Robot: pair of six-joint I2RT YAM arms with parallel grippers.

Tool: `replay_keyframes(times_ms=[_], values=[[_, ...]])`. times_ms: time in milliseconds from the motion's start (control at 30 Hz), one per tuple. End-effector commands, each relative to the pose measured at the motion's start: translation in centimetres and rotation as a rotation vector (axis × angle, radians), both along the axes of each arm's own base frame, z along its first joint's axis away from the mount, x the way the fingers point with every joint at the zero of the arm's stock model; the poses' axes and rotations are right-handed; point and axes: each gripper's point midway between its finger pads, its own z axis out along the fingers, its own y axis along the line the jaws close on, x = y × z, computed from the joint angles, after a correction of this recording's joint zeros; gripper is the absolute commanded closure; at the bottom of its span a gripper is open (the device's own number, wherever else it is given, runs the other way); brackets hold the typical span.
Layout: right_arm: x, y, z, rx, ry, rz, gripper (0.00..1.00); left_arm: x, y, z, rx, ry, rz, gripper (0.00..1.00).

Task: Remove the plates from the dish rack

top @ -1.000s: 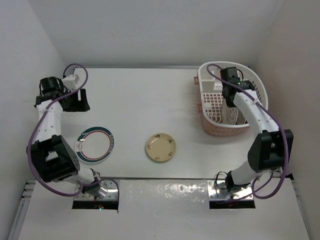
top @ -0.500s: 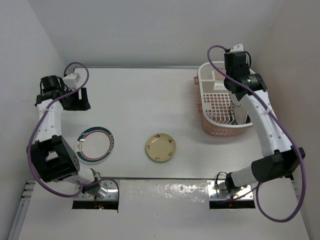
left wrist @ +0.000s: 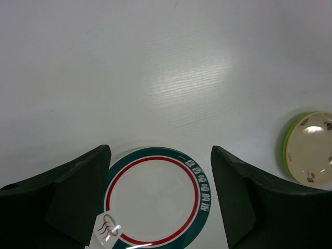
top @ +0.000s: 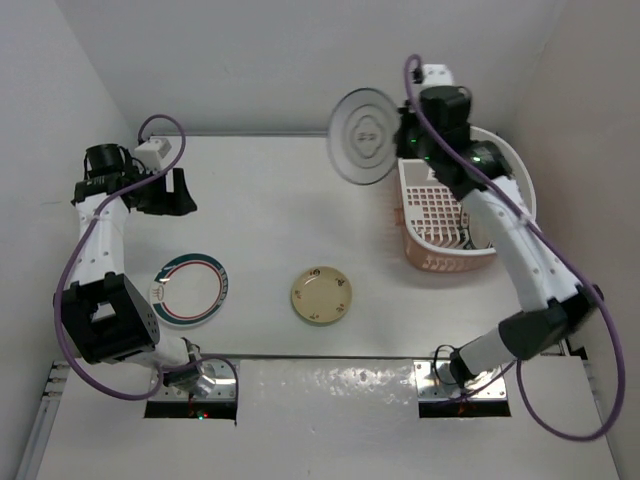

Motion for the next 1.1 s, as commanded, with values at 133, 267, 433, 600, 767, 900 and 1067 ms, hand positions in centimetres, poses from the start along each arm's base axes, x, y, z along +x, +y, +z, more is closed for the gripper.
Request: replay_keyframes(times_ms=[133,267,433,600,767,900,1067], values=[[-1.6,22.7,-9.9,0.449,0.326,0.556,1.00,0.4,-3.1,2.9,-0.135,-0.083,-0.082,0.22],[-2.6,27.3,-12.1,0.544,0.399,0.682,1.00,0.2,-3.9,2.1,-0.184,-0.067,-0.091,0.22],[-3.4,29.4,-14.7,0.652,0.483,0.747,1.00,-0.7,-5.2,-0.8,-0.191,0.003,-0.120,0.23],[-4.1,30.8,-15.4,0.723,0.513,0.812,1.00,-0.8,-6.2,-2.3,-0.230,0.031,-0.120,0.26],[-4.4,31.5,-15.9,0.743,0.526,0.835,1.00,-0.6,-7.3,-1.6,-0.298,0.027,-0.136,0.42],[-4.4,31.5,-16.3,0.744,0.534,0.832,1.00,-0.6,-7.6,-1.0,-0.320,0.025,-0.142,0.72],[-4.5,31.4,-16.8,0.740,0.546,0.828,1.00,-0.8,-7.1,-1.2,-0.289,0.050,-0.118,1.00]])
